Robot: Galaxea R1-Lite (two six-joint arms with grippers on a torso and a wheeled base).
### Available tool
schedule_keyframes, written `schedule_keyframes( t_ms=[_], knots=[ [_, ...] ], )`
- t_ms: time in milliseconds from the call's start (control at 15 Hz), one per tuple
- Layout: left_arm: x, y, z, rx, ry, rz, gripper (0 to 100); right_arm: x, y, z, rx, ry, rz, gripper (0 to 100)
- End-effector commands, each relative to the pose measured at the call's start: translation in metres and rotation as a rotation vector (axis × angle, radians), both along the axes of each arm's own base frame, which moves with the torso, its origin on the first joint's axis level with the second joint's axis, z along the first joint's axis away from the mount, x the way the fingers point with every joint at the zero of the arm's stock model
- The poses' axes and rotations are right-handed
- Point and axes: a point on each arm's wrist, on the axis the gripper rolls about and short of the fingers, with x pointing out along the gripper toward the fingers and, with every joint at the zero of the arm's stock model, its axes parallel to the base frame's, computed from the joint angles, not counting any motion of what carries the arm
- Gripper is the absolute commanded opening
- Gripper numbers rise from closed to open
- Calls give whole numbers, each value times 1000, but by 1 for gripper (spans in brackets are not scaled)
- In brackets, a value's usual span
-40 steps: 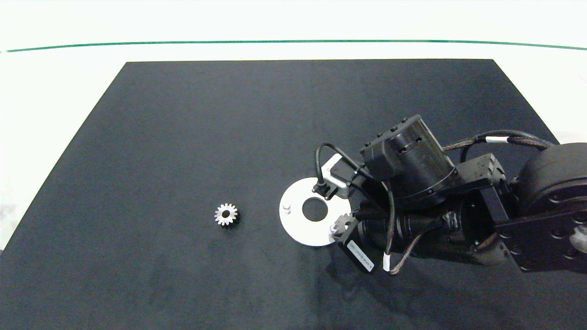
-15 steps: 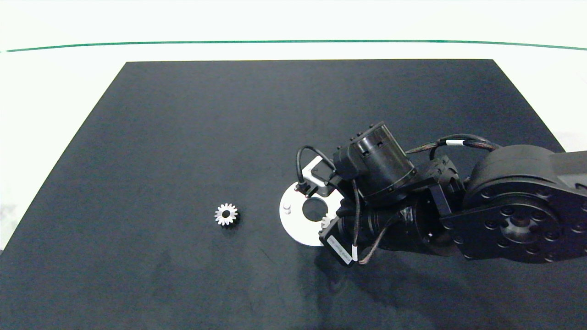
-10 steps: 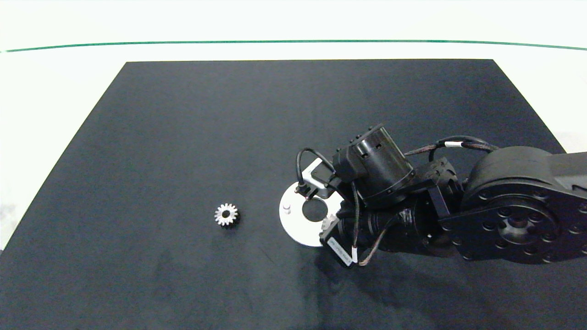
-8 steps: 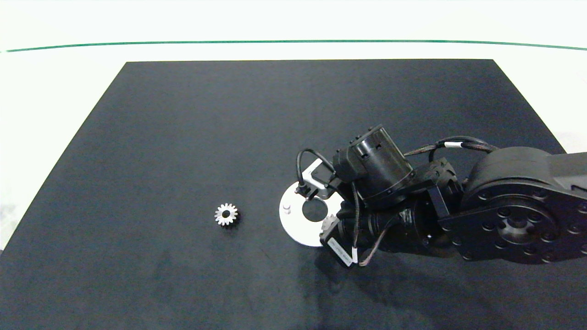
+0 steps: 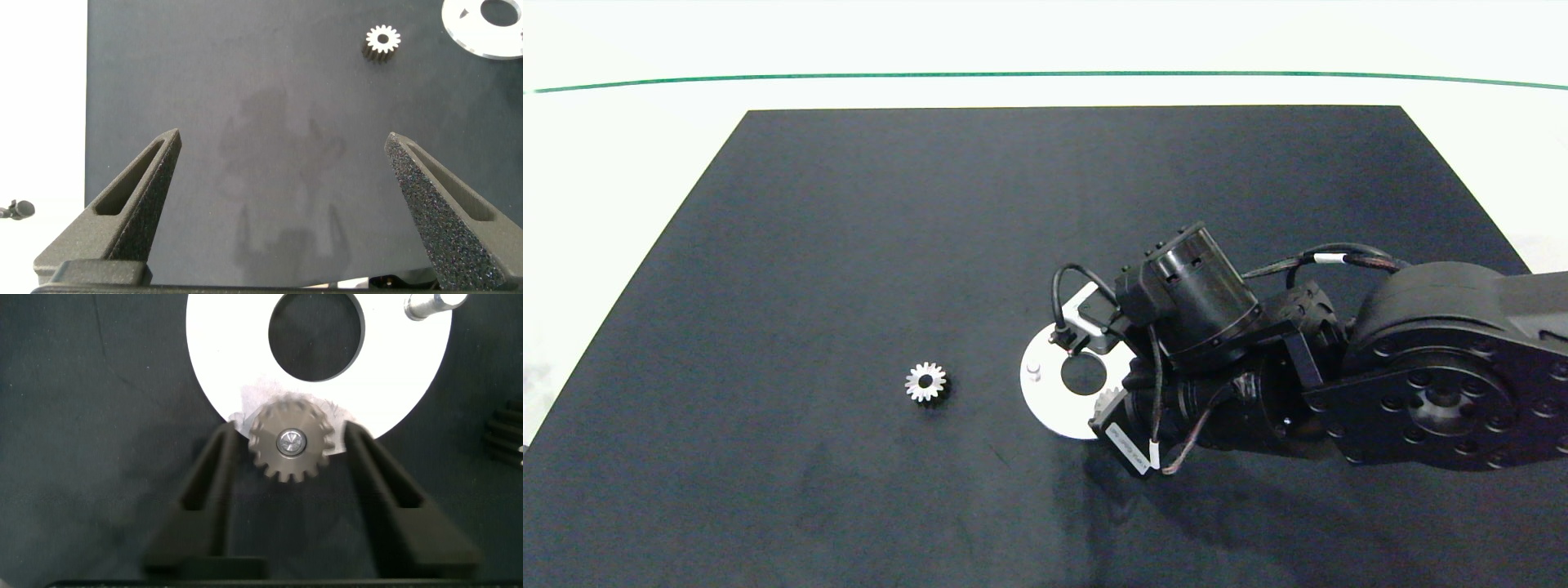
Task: Install three planetary gears onto the carrier pins
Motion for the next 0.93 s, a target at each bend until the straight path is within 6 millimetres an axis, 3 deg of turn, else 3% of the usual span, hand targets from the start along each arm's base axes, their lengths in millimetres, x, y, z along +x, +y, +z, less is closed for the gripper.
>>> schedule_keyframes(
  t_ms=[67,200,333,600,933],
  knots=[
    [0,0,0,1,2,-1,100,-4,-2,5,7,-6,2,100],
    [0,0,0,1,2,-3,100,-21,-29,43,62,-65,-16,100],
    [0,0,0,0,2,-4,100,-24,-71,67,82,-83,-104,100],
    [0,0,-1,0,3,-4,100,10,-126,76,156,-65,-260,100],
    [-2,0,-1,-2,-3,-2,100,43,-113,54,132,-16,-270,100]
  ],
)
